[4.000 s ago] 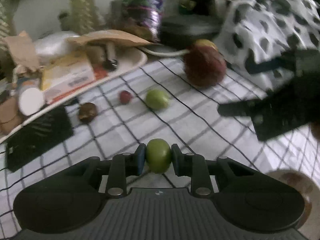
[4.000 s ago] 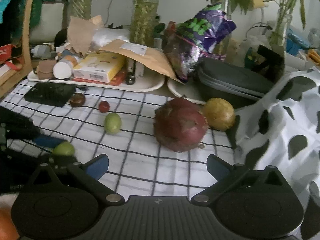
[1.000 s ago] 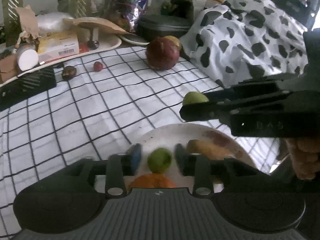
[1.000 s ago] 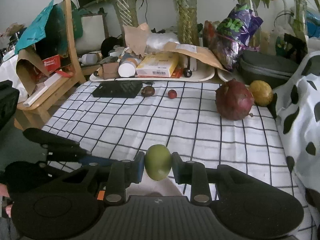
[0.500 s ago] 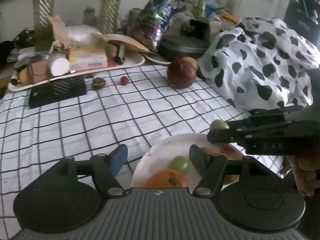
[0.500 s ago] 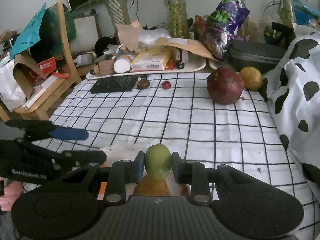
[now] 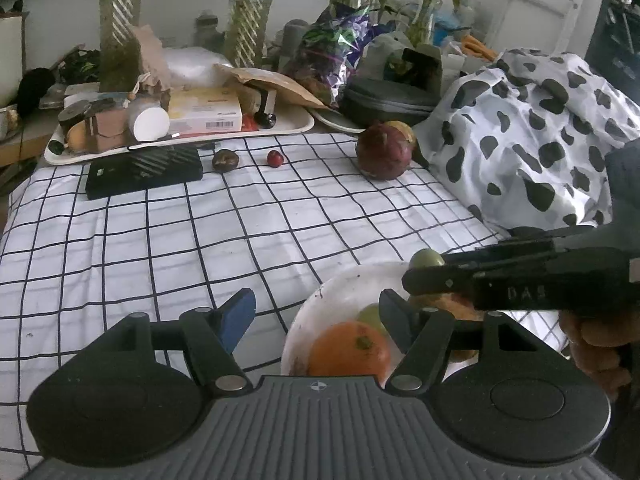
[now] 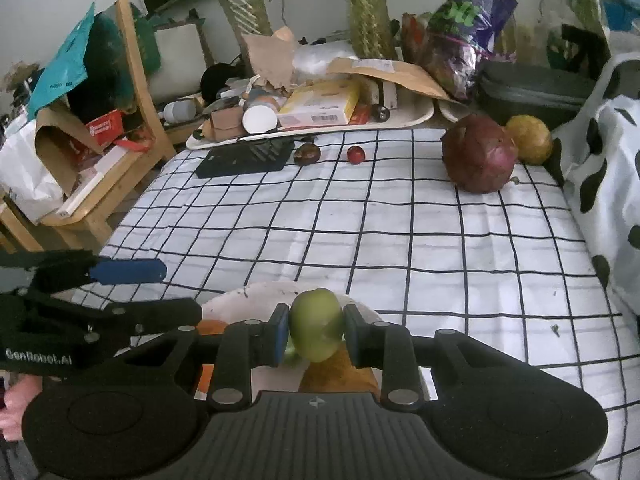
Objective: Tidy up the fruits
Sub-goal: 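Open both tools to release the green limes onto the plate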
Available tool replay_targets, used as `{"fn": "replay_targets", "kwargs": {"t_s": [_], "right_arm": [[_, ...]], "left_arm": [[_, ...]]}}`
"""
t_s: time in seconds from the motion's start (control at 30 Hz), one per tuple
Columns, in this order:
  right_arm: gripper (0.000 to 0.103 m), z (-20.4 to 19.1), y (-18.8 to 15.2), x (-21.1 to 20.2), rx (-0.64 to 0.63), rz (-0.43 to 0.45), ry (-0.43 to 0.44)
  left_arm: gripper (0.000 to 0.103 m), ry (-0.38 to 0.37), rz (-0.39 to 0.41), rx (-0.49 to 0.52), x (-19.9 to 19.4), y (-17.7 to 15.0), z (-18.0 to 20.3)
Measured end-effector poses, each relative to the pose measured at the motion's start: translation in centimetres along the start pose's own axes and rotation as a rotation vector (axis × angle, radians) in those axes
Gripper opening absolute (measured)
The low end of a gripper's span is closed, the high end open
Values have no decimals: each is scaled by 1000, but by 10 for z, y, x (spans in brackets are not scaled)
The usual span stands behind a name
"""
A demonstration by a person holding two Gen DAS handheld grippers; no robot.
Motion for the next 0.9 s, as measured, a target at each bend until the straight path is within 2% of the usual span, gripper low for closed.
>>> {"fn": "replay_targets", "kwargs": {"t_s": [0.07,0.13,0.2,0.43,0.6,0.9], "right_arm": [[41,3,1,0,24,8,11],[60,5,1,-2,40,16,24],[71,4,2,-3,43,20,25],[96,-2,-4,-13,-54,31,-38],[103,-5,-13,-23,-87,40,-76],[103,-9,-35,-39,-161,33,-168]], "left_arm": [[67,3,-1,8,0,0,1],[67,6,-3,17,1,-1,2],[67,9,-3,24,1,-2,3],[67,13,-5,18,-1,-4,4],[67,16,-3,25,-6,-10,8],[67,20,-1,24,-20,-20,16]]}}
Point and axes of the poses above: each gripper's, at about its wrist camera, not at the fingertips, and x roughly the way its jaws point, z to its right, y to its top, the point moved 4 cm from there along x, roughly the way its jaws point, and after that the axes turned 1 degree about -x, right-handed, at the moved point
